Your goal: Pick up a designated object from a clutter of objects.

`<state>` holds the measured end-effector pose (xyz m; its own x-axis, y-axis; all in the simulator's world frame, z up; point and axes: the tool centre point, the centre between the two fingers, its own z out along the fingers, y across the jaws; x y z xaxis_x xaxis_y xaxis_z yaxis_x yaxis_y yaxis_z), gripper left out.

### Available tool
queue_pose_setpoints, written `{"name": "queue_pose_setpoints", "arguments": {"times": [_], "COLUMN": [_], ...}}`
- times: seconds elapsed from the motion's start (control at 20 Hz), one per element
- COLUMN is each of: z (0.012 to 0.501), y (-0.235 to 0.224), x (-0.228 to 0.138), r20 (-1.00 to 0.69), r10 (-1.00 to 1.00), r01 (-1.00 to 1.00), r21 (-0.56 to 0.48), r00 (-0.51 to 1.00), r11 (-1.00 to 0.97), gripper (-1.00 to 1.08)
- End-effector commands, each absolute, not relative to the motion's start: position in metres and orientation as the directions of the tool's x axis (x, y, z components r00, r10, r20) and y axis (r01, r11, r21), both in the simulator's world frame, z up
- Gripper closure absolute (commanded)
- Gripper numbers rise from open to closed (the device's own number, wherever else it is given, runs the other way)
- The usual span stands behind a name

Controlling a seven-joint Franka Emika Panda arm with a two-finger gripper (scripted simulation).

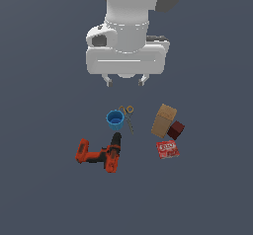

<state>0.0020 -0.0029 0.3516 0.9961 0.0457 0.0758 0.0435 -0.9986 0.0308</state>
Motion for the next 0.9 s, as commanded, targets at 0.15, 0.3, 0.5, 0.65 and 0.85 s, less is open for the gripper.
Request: {"name": "queue_pose_setpoints", "arguments": {"times": [0.15, 0.3, 0.5, 0.65, 0.85], "z": [0.351, 0.349, 0.347, 0.348, 0.345], "y": [0.0, 0.008, 0.016, 0.016, 0.018], "x": [0.001, -0.001, -0.004, -0.004, -0.004], "r20": [0.072, 0.06, 0.047, 0.046, 0.046], "r10": [0.053, 0.074, 0.093, 0.09, 0.105], "r01": [0.051, 0.072, 0.091, 0.088, 0.103], "r21": [0.033, 0.038, 0.044, 0.045, 0.044], "r00": [0.996, 0.995, 0.995, 0.995, 0.993], "r11": [-0.998, -0.997, -0.995, -0.995, -0.994], "gripper": [-0.92, -0.92, -0.92, -0.92, -0.92]}}
